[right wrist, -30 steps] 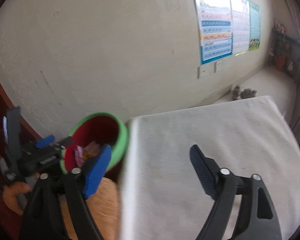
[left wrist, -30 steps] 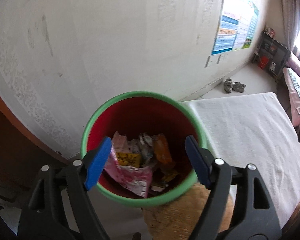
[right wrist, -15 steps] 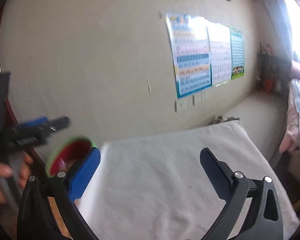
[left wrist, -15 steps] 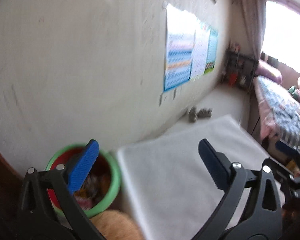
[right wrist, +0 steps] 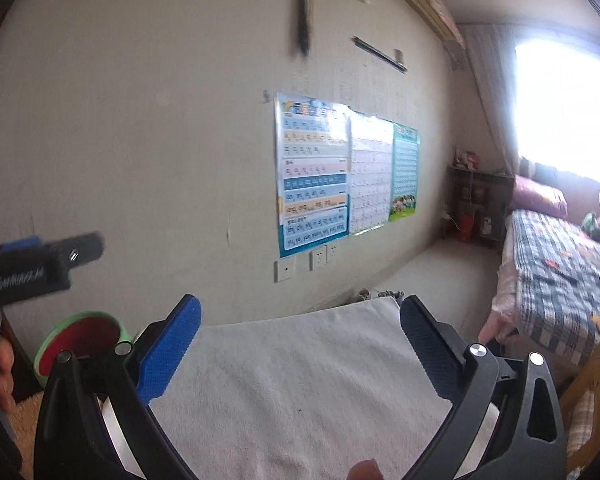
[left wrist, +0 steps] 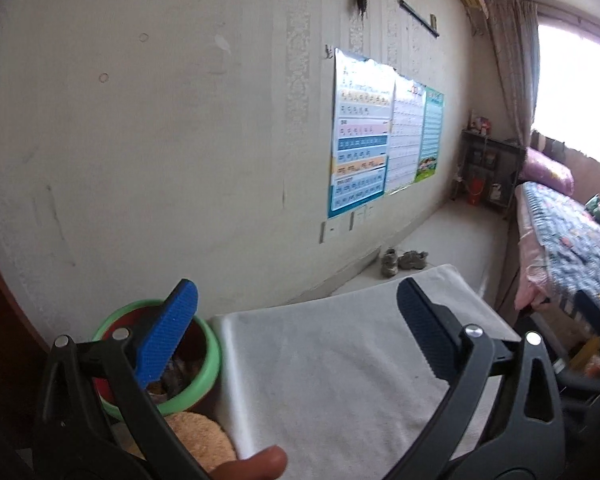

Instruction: Collect trash

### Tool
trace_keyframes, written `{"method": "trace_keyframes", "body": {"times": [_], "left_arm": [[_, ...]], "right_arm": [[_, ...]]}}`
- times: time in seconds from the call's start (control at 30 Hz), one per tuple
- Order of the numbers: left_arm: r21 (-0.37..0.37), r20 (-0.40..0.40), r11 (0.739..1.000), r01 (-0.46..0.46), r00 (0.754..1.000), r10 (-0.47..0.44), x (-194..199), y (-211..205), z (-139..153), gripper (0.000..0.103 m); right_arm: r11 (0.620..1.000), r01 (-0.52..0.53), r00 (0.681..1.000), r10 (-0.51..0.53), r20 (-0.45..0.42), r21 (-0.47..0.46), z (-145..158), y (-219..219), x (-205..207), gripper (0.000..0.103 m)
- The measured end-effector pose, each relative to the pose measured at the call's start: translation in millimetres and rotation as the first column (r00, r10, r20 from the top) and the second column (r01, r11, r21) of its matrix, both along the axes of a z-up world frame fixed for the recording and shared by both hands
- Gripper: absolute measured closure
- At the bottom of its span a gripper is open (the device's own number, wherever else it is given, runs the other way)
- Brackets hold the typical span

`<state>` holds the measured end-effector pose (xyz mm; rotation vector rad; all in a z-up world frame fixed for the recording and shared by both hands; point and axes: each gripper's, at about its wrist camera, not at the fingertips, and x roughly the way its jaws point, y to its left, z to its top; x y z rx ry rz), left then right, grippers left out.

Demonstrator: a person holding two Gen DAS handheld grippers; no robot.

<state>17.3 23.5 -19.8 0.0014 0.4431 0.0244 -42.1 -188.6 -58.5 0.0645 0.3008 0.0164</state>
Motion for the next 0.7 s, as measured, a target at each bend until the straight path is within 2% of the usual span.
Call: {"method": "trace_keyframes", "body": {"times": [0.2,0.33,0.7], "left_arm": [[0.012,-0.007,1.000,-0.008,1.000,0.008,-0.5,2.1,4.6,0.005],[0.012,-0.007,1.000,-0.006,1.000,0.006,-0.6,2.8,5.2,0.005],[0.013,-0.012,1.000,0.000,1.000,0.000,-6.2,6.4,5.1,0.005]], "right_arm": [[0.989,0.094,0.995,-0.090,-0.035,0.112,-5.7,-28.4,7.5,0.007],[0.988,0.116,0.993,-0.115,-0.017,0.105,-4.6,-32.3,4.8,0.007],[0.994,0.089,0.996,-0.088,-0.026,0.064,-11.6,-20.6,5.8,0.007]]}}
